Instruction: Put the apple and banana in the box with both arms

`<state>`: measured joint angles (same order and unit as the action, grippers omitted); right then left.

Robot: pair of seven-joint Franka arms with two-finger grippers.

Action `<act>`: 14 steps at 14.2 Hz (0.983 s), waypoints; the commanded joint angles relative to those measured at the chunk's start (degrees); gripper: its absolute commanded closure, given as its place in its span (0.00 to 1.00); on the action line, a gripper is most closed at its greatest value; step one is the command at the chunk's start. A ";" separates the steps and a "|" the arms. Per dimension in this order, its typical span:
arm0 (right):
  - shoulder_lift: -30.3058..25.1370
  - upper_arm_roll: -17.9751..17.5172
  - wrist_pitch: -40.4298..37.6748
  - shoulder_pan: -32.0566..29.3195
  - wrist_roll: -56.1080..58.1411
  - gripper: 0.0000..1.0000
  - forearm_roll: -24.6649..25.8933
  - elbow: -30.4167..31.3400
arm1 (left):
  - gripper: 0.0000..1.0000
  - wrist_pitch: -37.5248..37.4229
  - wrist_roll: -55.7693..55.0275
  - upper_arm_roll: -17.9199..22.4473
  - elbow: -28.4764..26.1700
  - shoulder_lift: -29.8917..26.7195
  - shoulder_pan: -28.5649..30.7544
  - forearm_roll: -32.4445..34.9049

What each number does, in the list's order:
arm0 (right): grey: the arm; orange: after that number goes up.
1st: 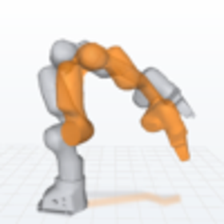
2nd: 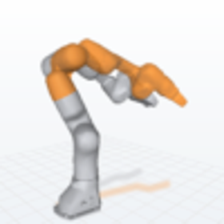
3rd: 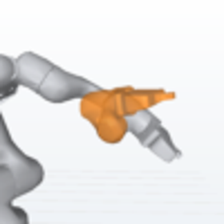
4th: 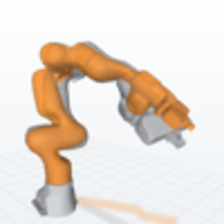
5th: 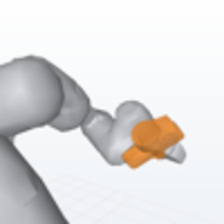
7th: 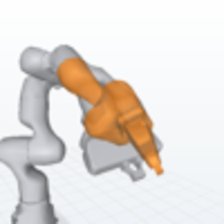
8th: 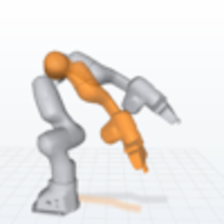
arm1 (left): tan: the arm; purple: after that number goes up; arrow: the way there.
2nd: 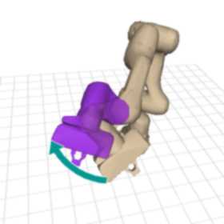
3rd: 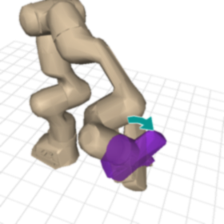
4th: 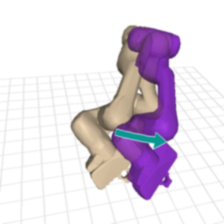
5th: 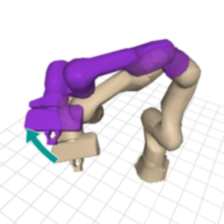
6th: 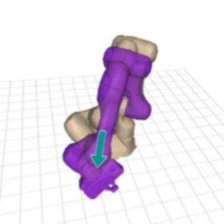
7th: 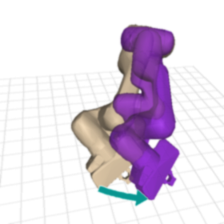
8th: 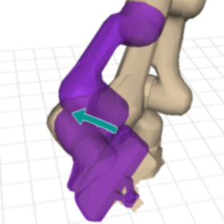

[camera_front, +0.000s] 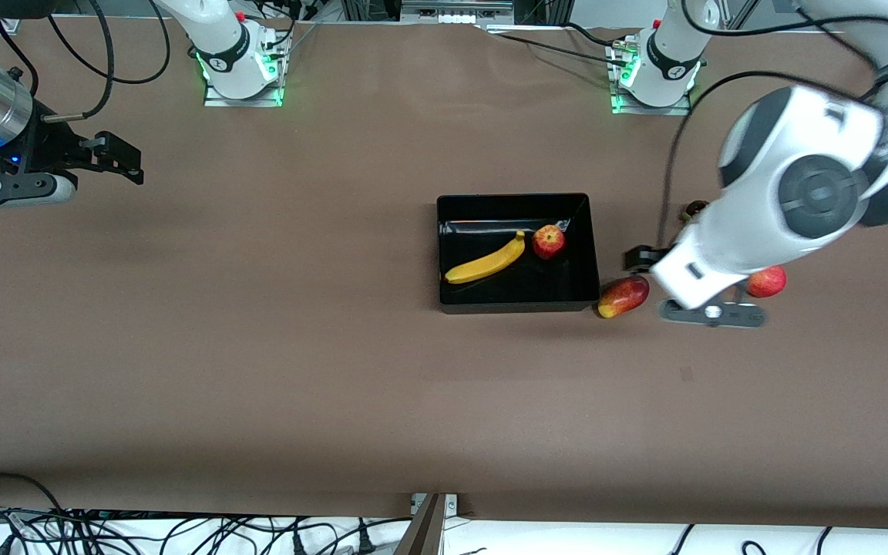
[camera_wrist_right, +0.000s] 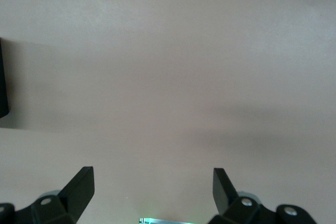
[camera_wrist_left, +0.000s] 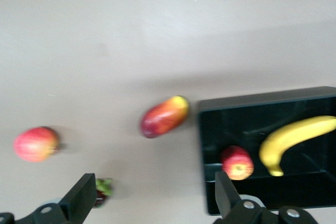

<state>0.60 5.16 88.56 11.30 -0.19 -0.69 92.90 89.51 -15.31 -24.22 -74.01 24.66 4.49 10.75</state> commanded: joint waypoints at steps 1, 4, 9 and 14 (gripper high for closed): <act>0.37 -0.67 -0.14 -0.48 -0.60 0.00 0.87 -0.96 | 0.00 1.28 4.23 6.45 -8.50 -11.44 0.26 -2.66; 0.37 -0.67 -0.14 -0.48 -0.60 0.00 0.87 -0.96 | 0.00 1.37 5.20 12.50 -16.05 -21.46 -2.53 -3.10; 0.37 -0.67 -0.14 -0.48 -0.60 0.00 0.87 -0.96 | 0.00 1.54 9.39 25.01 -18.89 -24.57 -9.77 -10.03; 0.37 -0.67 -0.14 -0.48 -0.60 0.00 0.87 -0.96 | 0.00 2.77 11.79 25.10 -20.73 -25.62 -8.27 -10.05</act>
<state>0.61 5.13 88.57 11.30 -0.19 -0.69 92.88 91.29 -5.09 0.77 -92.80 0.85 -4.13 1.83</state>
